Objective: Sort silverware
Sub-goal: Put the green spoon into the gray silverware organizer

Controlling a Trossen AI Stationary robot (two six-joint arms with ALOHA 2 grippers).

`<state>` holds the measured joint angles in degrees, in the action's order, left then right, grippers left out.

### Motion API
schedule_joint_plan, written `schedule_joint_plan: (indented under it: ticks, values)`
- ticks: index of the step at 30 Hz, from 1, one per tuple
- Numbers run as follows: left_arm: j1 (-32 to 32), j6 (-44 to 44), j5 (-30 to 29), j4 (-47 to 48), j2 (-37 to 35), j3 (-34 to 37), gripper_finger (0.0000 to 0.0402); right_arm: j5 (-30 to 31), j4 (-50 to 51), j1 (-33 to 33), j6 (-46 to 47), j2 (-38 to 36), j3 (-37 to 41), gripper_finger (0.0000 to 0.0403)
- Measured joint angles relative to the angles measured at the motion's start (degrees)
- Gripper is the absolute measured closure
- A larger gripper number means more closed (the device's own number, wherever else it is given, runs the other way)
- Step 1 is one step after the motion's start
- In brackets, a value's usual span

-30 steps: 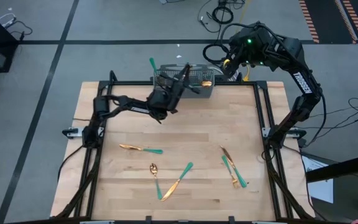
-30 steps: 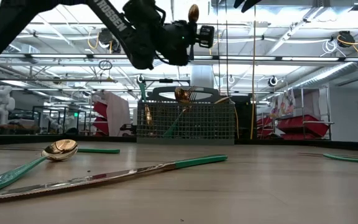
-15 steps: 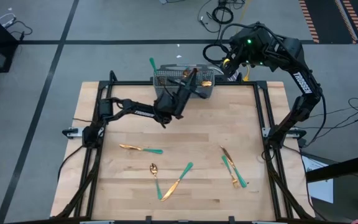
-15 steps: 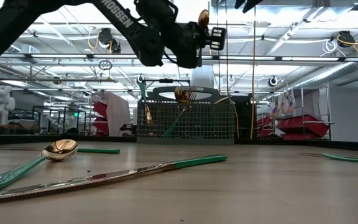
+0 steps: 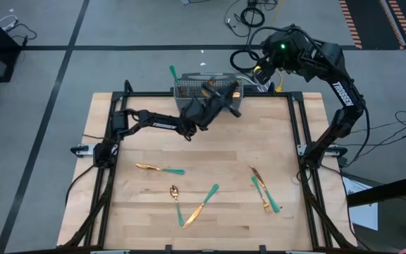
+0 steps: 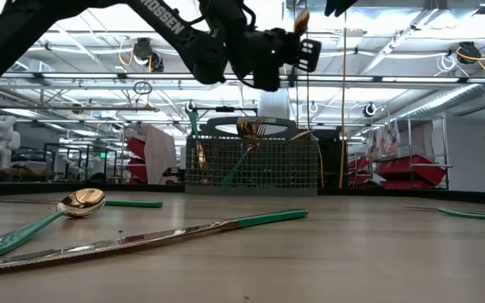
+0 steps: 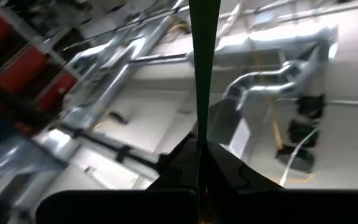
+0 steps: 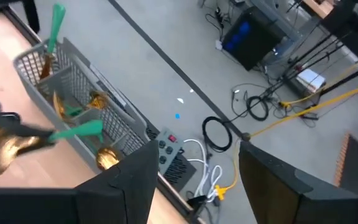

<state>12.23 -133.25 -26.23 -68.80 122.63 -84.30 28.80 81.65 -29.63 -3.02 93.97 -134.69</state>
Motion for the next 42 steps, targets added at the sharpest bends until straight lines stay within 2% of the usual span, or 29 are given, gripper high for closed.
schedule_joint_plan:
  ticks: [4, 7, 10, 13, 17, 22, 25, 35, 42]
  values:
    - [0.9, -1.3, 10.6, 1.8, 0.0, -0.2, 0.0389, 0.1, 0.4, -2.0, -1.4, 0.0, 0.0, 0.0193]
    - [1.3, -1.5, 14.3, 0.8, 0.0, -0.2, 0.0389, 0.0, 1.7, -3.6, -2.6, 0.0, 0.0, 0.0193]
    - [2.3, -1.5, 15.4, -0.3, -0.1, -0.3, 0.0389, -0.2, 3.6, -5.1, -2.4, 0.0, 0.0, 0.0193]
    - [3.4, -1.5, 12.9, 0.3, 0.0, -0.2, 0.0389, -0.2, 4.2, -5.9, -2.3, 0.0, 0.0, 0.0193]
    - [2.9, -1.4, 6.2, 3.9, -0.1, 0.7, 0.0389, -0.3, 4.2, -6.4, -2.5, 0.0, 0.0, 0.0193]
    - [2.6, -1.5, 3.4, 8.6, 0.0, 1.4, 0.0389, -0.3, 4.1, -6.6, -2.6, 0.0, 0.0, 0.0193]
    - [2.6, -1.4, -1.4, 8.8, 0.0, 1.4, 0.0389, -0.4, 4.3, -6.6, -2.6, 0.0, 0.0, 0.0193]
    - [3.7, -1.4, -4.1, 11.4, 0.3, 1.4, 0.0389, -0.4, 4.3, -6.6, -2.6, 0.0, 0.0, 0.0193]
    - [3.7, -1.7, -8.4, 4.6, 5.1, 1.5, 0.0389, -0.3, 4.4, -6.6, -2.6, 0.0, 0.0, 0.0193]
